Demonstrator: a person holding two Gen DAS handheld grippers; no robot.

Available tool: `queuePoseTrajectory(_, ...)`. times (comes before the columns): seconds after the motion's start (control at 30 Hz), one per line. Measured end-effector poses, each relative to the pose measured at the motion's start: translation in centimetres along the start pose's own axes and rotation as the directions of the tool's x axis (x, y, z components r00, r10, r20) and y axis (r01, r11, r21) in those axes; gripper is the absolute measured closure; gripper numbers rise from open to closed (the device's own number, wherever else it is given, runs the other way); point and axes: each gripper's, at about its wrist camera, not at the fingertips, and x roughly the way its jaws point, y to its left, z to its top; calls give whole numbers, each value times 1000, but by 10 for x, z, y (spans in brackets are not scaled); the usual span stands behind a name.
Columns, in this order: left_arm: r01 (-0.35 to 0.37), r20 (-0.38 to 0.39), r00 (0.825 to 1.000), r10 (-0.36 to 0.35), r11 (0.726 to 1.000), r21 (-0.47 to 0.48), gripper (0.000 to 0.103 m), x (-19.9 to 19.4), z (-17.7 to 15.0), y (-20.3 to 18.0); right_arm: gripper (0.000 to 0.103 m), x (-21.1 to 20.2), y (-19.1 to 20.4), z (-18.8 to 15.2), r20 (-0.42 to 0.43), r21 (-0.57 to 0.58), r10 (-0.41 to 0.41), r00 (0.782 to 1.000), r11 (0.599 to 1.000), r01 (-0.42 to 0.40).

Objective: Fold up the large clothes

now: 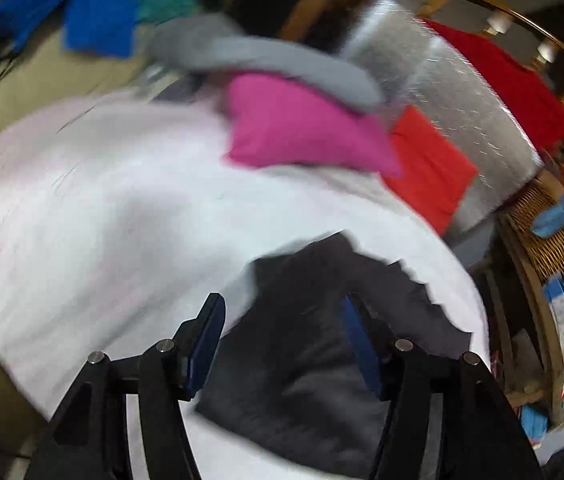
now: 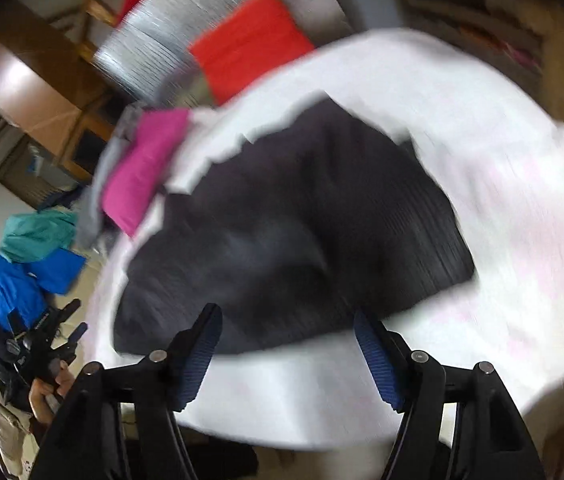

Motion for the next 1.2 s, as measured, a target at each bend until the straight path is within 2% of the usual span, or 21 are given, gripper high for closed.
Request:
queuePoseTrajectory(0.07,13,-25,1000,-12,998,69,40,24,9,-33,31,25,19,27,31,-60,-12,999,998,13)
queuePoseTrajectory(0.13,26,-76,997,-17,993,112,40,53,11,-60,31,58,29,52,18,-68,-13,1000,998,14)
queuePoseTrajectory(0.2,36,-133,991,-16,988,152,40,85,10,-82,31,100,34,76,2,-64,-52,999,997,52)
queuePoseTrajectory(0.27,18,-194,981,20,981,191,40,124,6,-101,31,136,36,88,-21,-80,-104,994,992,102)
queuePoseTrajectory(0.33,32,-228,973,18,976,214,40,149,0,-111,31,170,42,99,-57,-121,-153,987,982,145)
queuePoseTrajectory(0.4,24,-252,967,38,972,236,41,169,-5,-115,31,191,42,101,-71,-148,-195,978,972,183)
queuePoseTrajectory(0.5,-17,-282,953,111,949,315,41,205,-10,-123,33,215,38,104,-114,-176,-224,968,963,202)
queuePoseTrajectory(0.57,-20,-284,950,129,935,355,41,219,-12,-127,51,223,42,102,-111,-247,-264,958,941,230)
queuePoseTrajectory(0.6,-12,-279,952,125,926,376,43,222,-12,-131,67,222,45,101,-107,-272,-269,957,934,232)
queuePoseTrajectory(0.63,2,-276,954,114,922,387,54,223,-13,-133,82,219,44,101,-106,-275,-268,958,933,231)
queuePoseTrajectory(0.67,19,-277,956,96,922,387,62,224,-12,-135,87,213,45,104,-88,-267,-268,959,934,236)
queuePoseTrajectory(0.7,51,-269,961,58,923,381,77,223,-9,-139,92,208,47,107,-63,-259,-266,962,935,242)
queuePoseTrajectory(0.73,57,-256,965,48,920,388,81,221,-8,-142,93,199,50,110,-13,-255,-261,965,934,249)
queuePoseTrajectory(0.83,42,-220,974,61,900,434,82,231,-8,-153,94,189,56,109,47,-275,-283,958,918,285)
queuePoseTrajectory(0.93,51,-208,977,37,914,403,82,246,-7,-151,94,205,37,109,63,-231,-307,949,921,314)
queuePoseTrajectory(1.0,77,-223,975,7,928,365,81,257,-3,-145,94,219,17,111,19,-160,-284,959,946,283)
queuePoseTrajectory(1.07,89,-237,971,-6,937,339,80,256,-1,-141,93,210,10,113,24,-122,-249,968,960,251)
queuePoseTrajectory(1.1,84,-238,971,-1,937,340,79,252,0,-142,87,205,10,114,26,-113,-225,974,967,227)
queuePoseTrajectory(1.17,68,-241,970,23,930,362,76,240,0,-144,69,195,8,115,18,-74,-143,990,987,144)
queuePoseTrajectory(1.2,64,-241,970,29,927,371,71,232,1,-145,49,193,6,117,15,-46,-113,994,992,113)
